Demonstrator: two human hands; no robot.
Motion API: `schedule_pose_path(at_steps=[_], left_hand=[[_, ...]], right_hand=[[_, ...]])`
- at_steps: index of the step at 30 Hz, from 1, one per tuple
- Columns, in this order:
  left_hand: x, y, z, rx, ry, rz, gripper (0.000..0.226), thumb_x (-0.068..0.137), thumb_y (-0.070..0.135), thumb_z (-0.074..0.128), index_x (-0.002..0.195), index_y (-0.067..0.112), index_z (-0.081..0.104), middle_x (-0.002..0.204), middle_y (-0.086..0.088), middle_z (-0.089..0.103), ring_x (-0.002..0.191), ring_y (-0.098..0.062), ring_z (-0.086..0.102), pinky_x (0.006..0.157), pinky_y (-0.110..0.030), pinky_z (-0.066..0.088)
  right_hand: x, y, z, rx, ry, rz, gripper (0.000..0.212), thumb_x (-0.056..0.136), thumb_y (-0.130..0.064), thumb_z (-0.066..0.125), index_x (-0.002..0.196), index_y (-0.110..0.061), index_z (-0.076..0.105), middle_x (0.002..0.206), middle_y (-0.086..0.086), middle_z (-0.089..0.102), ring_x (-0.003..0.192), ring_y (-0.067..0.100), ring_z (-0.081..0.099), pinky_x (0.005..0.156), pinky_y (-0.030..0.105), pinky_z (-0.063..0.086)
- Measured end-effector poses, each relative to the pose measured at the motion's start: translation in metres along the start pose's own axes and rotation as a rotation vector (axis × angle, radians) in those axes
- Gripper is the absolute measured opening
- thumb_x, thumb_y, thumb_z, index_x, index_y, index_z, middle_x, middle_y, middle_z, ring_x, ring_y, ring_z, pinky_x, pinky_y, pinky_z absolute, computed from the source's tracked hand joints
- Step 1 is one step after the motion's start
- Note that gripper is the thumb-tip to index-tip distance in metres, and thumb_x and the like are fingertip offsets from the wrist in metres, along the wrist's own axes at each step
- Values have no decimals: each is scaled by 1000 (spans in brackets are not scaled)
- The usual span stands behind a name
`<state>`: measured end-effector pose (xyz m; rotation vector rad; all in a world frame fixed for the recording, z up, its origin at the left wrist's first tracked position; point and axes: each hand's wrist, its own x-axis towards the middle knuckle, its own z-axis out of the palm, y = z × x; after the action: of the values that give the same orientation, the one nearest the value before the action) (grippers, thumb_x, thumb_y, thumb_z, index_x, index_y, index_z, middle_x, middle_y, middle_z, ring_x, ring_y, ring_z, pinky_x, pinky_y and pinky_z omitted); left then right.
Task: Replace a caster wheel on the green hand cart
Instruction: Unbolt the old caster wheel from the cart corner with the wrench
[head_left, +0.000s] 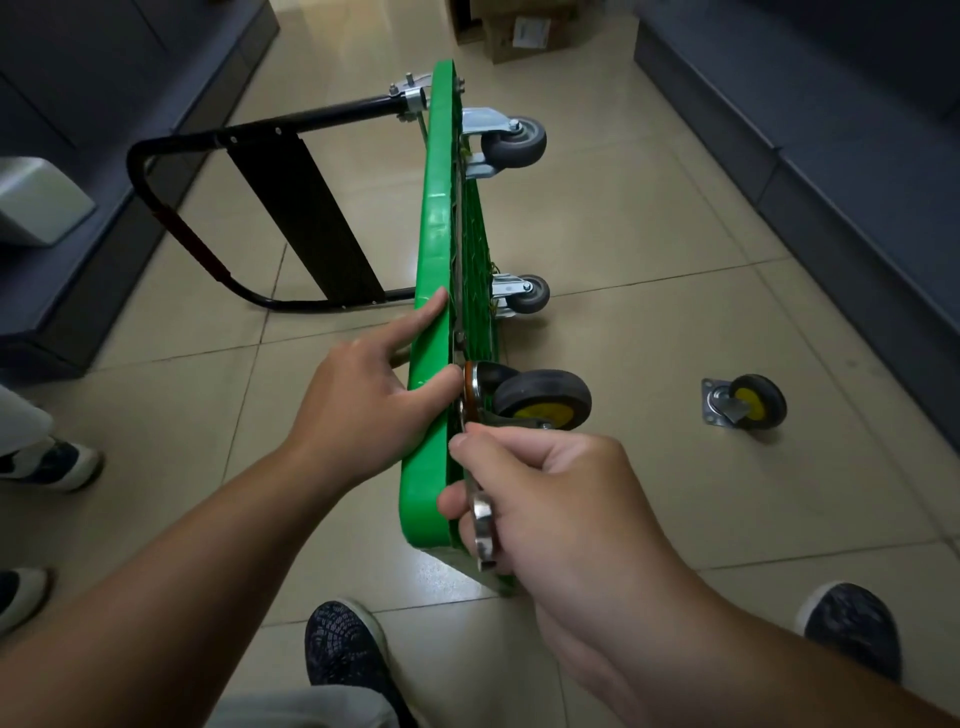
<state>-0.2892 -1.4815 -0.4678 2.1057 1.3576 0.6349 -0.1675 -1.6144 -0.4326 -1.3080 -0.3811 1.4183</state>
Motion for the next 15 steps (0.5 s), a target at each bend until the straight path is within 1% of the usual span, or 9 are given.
schedule_pose_path(at_steps=[3, 6, 7, 9, 10, 11, 12, 13, 15], left_hand=[[0, 2, 0, -8, -3, -5, 74, 75, 62, 59, 147, 59, 43, 129, 28, 59, 102, 20, 53, 85, -39, 62], [0, 3, 0, -25, 2, -8, 77, 69, 66, 55, 145, 60, 45, 122, 28, 62, 97, 20, 59, 85, -40, 62], [0, 3, -1, -29, -1, -8, 77, 69, 67, 55, 145, 61, 45, 121, 28, 63, 95, 20, 60, 84, -40, 62], [0, 2, -1, -28, -8, -7, 76, 69, 68, 55, 145, 62, 44, 119, 29, 63, 89, 20, 60, 82, -40, 63], [0, 2, -1, -25, -10, -7, 76, 69, 68, 54, 144, 63, 43, 117, 32, 63, 84, 16, 61, 79, -39, 63], [-1, 1, -1, -24, -12, -9, 76, 69, 69, 54, 144, 64, 42, 114, 34, 62, 80, 12, 61, 76, -39, 64], [-1, 1, -1, -24, -14, -9, 76, 70, 70, 54, 144, 65, 41, 114, 35, 61, 77, 10, 60, 74, -39, 64], [-1, 0, 0, -26, -18, -8, 77, 70, 71, 54, 145, 64, 40, 119, 33, 61, 75, 10, 59, 73, -39, 65], [0, -1, 0, -23, -21, -5, 77, 71, 73, 55, 146, 64, 39, 131, 23, 63, 75, 12, 60, 72, -38, 65]], right_hand=[[0, -1, 5, 29, 3, -15, 13, 92, -12, 69, 96, -4, 78, 57, 3, 64, 40, 8, 46, 38, 15, 41], [0, 3, 9, 13, -20, -41, 13, 92, -15, 69, 83, -9, 77, 56, 9, 61, 47, 13, 48, 49, 27, 51], [0, 4, 10, 1, -27, -58, 17, 93, -15, 69, 78, -12, 77, 55, 12, 62, 46, 13, 49, 48, 28, 50], [-3, 8, 7, -76, -35, -98, 26, 93, -15, 69, 71, -26, 78, 55, 13, 66, 42, 10, 50, 44, 23, 44], [-5, 11, 4, -112, -33, -110, 26, 93, -16, 69, 74, -32, 78, 55, 11, 68, 42, 8, 51, 44, 22, 43], [-6, 15, 1, -116, -33, -119, 20, 93, -16, 70, 86, -33, 79, 55, 7, 69, 42, 8, 53, 44, 21, 44], [-7, 18, -3, -107, -32, -122, 19, 94, -15, 70, 104, -28, 78, 55, 5, 69, 43, 7, 55, 46, 20, 45], [-7, 21, -6, -115, -32, -121, 26, 94, -15, 69, 119, -22, 74, 56, 4, 69, 45, 7, 56, 48, 18, 47], [-5, 26, -10, -121, -22, -126, 33, 95, -14, 68, 128, -15, 69, 56, 3, 69, 47, 6, 57, 51, 16, 48]])
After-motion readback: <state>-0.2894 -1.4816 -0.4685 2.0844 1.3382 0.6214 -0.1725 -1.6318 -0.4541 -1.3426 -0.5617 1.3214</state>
